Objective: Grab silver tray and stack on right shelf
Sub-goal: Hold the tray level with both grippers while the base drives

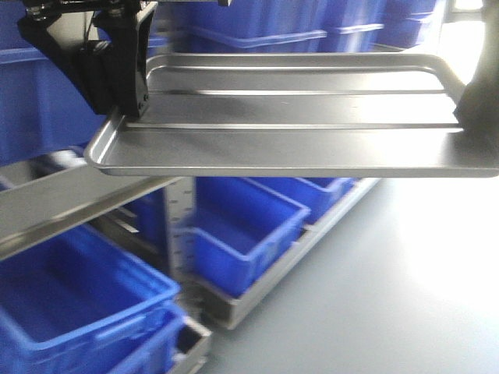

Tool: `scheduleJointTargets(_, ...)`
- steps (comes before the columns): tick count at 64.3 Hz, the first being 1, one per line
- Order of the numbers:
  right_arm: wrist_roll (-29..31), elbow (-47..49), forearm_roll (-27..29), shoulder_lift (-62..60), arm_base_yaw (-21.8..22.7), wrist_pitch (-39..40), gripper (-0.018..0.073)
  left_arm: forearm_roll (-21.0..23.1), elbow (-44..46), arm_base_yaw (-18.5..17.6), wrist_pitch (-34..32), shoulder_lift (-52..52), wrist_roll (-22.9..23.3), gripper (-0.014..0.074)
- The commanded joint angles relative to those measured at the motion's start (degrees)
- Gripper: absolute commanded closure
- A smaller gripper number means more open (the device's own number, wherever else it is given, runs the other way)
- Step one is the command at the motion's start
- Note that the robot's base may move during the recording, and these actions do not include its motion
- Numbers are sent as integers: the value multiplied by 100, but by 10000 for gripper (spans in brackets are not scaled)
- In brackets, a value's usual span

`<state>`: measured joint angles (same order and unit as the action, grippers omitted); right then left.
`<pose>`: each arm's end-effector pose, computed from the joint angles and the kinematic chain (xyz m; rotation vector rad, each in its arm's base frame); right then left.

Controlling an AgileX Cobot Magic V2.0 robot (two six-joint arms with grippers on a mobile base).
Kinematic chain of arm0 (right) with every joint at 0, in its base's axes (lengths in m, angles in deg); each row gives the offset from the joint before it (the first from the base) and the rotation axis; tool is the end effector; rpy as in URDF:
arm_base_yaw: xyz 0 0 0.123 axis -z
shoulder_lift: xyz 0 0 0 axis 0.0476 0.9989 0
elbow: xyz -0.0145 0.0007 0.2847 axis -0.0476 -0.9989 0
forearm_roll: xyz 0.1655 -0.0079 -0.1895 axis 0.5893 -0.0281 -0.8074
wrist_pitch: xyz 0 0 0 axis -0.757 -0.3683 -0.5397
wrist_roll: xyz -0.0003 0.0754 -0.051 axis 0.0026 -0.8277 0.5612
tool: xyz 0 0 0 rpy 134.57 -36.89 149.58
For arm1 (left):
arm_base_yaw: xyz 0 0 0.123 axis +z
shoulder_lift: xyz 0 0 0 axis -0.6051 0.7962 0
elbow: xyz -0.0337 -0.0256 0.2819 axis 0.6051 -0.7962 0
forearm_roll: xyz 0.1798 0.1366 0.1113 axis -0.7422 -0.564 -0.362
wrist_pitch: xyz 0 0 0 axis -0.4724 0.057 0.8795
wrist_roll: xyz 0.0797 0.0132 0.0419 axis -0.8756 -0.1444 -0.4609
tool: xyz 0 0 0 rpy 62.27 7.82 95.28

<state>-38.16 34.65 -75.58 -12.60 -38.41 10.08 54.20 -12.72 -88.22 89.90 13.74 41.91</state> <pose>0.1852 0.1181 0.3119 -0.0877 2.6324 0.2234 0.2133 -0.2266 0.3242 0.2919 2.6731 -0.1040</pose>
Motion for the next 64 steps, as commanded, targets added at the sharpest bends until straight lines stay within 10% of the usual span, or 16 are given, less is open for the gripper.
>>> scheduleJointTargets(1, 165, 147, -141, -155, -24, 277, 503, -105, 180, -86, -124, -238, -85, 697)
scheduleJointTargets(64, 165, 147, -141, -155, -24, 277, 503, -105, 180, -86, -124, -238, -85, 697)
